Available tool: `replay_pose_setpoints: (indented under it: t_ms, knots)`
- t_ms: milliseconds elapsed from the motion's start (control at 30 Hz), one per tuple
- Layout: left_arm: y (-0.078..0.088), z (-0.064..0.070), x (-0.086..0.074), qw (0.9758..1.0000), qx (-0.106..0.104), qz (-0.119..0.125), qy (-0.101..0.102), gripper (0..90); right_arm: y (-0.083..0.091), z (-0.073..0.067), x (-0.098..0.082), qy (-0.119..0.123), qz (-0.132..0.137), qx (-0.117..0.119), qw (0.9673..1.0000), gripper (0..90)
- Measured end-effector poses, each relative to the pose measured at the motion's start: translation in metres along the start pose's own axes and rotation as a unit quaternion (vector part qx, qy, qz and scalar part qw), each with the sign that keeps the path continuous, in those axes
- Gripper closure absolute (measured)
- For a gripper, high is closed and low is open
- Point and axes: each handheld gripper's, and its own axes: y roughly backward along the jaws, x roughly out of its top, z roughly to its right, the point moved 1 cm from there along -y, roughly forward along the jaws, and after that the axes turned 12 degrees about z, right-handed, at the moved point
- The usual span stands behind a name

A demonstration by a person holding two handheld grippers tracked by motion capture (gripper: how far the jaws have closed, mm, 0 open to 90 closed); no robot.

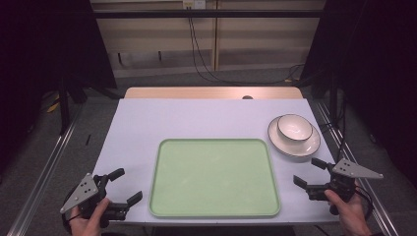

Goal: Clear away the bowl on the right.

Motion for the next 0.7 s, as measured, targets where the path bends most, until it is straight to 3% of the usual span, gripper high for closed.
replay_pose_setpoints:
  t_ms: [500,700]
  knots:
    - [-0.0001,-0.0005,-0.0004,1.0000,0.000,0.001,0.001,1.5,-0.0035,0.0063,-0.0001,-0.017,-0.030,0.031,0.9989,10.5]
    - [-0.0002,-0.0009,-0.0007,1.0000,0.001,0.003,0.003,1.5,-0.0051,0.0095,0.0015,-0.025,-0.032,0.031,0.9987,9.8]
